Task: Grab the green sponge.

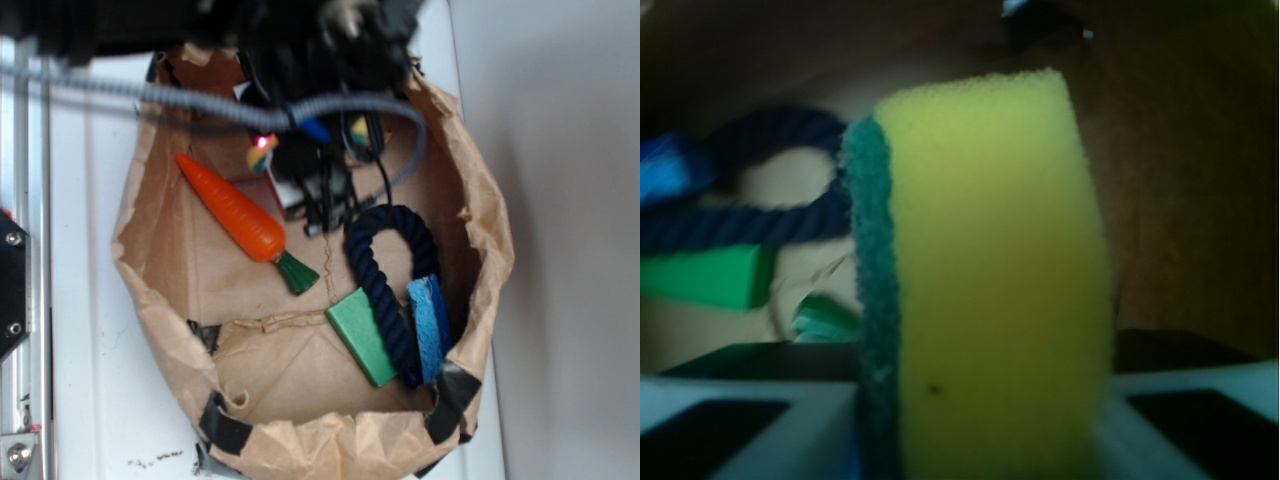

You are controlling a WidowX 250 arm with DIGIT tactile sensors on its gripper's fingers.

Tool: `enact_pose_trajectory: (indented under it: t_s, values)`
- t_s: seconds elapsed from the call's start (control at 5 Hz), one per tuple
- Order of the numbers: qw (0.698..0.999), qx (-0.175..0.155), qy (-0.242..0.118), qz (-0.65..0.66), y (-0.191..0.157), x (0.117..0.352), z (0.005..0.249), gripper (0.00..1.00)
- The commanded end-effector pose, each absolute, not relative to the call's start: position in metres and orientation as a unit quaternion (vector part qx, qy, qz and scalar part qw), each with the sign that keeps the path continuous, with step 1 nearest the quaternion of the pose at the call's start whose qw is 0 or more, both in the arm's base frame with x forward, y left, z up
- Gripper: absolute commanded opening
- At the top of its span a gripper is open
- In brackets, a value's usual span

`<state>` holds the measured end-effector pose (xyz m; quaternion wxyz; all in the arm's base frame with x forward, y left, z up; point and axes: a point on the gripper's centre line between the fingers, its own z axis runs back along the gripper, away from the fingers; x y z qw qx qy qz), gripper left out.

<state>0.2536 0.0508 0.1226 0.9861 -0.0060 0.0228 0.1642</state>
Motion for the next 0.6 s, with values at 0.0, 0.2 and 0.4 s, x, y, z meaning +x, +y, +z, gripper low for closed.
enact_pose_trajectory:
  t_s: [0.0, 0.2, 0.4]
  values:
    - [0.992, 0.02, -0.033, 0.121, 0.0277, 0.2471, 0.1699, 0.0]
    - [0.99, 0.007, -0.043, 0.137, 0.0295, 0.2525, 0.1747, 0.0]
    - [0.987, 0.02, -0.077, 0.141, 0.0301, 0.251, 0.1794, 0.0]
